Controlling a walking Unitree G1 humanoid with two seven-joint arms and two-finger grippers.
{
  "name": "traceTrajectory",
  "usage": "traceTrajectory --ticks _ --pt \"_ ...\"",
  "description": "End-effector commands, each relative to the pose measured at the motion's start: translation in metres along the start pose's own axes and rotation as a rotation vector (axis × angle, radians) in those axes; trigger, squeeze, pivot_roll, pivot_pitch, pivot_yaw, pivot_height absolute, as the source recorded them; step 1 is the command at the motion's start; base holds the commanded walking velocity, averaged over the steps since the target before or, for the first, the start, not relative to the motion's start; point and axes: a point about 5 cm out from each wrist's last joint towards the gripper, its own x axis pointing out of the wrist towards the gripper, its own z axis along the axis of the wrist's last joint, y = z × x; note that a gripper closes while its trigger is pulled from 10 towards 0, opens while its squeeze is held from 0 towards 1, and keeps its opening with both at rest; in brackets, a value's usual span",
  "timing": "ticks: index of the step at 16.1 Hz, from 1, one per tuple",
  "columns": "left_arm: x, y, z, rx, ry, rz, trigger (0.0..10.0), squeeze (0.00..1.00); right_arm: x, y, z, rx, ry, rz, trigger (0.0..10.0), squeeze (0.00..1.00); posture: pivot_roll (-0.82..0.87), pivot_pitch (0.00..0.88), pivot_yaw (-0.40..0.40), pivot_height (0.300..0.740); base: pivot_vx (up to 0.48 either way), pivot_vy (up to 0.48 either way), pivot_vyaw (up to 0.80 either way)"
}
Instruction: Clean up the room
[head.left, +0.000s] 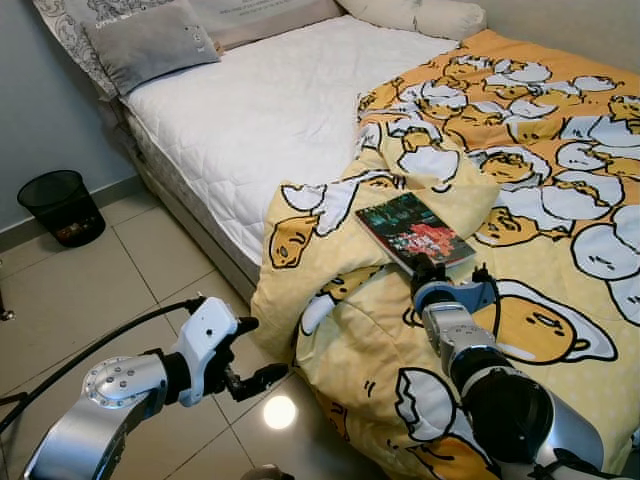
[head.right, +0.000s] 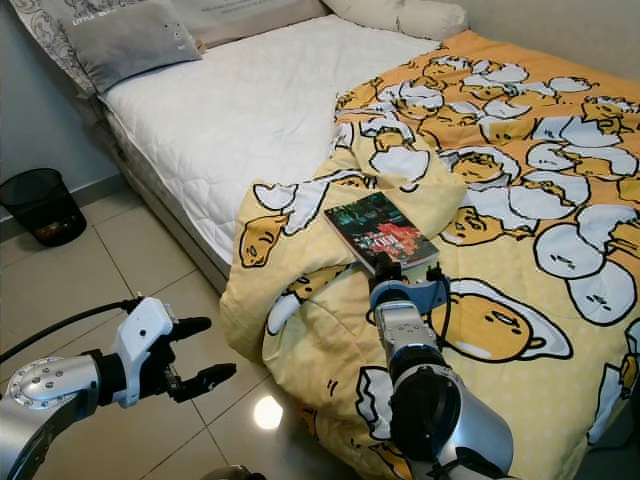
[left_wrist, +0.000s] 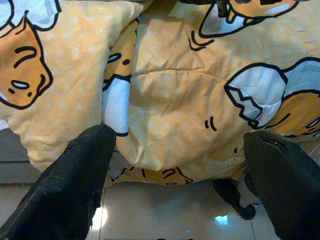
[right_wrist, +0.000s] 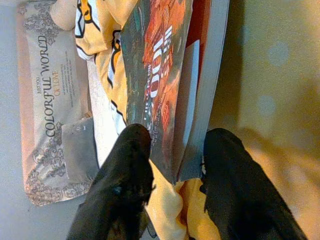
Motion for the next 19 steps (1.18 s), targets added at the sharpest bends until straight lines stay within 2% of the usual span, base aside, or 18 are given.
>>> traceTrajectory --ticks 1,6,12,13,16,17,18,19 --pt "-0.003 0.002 0.004 0.013 -0.009 0.017 10.0 1.00 0.003 0.009 -0.001 0.005 -0.002 0.022 0.0 0.00 0.23 0.000 0.054 0.740 0.000 0.000 0.00" --pt "-0.003 0.002 0.004 0.013 -0.009 0.017 10.0 1.00 0.003 0.009 -0.001 0.005 -0.002 0.022 0.0 0.00 0.23 0.000 0.054 0.740 0.000 0.000 0.00" --pt "0.011 0.001 0.007 0.017 -0.034 0.003 10.0 1.00 -0.004 -0.014 0.014 -0.037 -0.011 -0.016 0.0 0.00 0.18 0.000 0.062 0.740 0.000 0.000 0.00" --pt "0.013 0.000 0.007 0.018 -0.038 -0.004 10.0 1.00 -0.008 -0.023 0.019 -0.045 -0.007 -0.022 0.0 0.00 0.17 0.000 0.062 0.740 0.000 0.000 0.00" --pt "0.021 -0.003 0.007 0.019 -0.050 -0.020 10.0 1.00 -0.030 -0.069 0.035 -0.076 0.014 -0.072 0.0 0.00 0.13 0.000 0.058 0.740 0.000 0.000 0.00" --pt "0.024 -0.004 0.008 0.018 -0.056 -0.030 10.0 0.99 -0.044 -0.090 0.041 -0.085 0.023 -0.100 0.0 0.00 0.12 0.000 0.058 0.740 0.000 0.000 0.00" --pt "0.025 -0.005 0.008 0.018 -0.058 -0.036 10.0 0.99 -0.051 -0.099 0.042 -0.090 0.027 -0.116 0.0 0.00 0.12 0.000 0.058 0.740 0.000 0.000 0.00" --pt "0.026 -0.006 0.008 0.019 -0.062 -0.053 10.0 1.00 -0.058 -0.107 0.041 -0.101 0.034 -0.127 0.7 0.00 0.11 0.000 0.066 0.740 0.000 0.000 0.00"
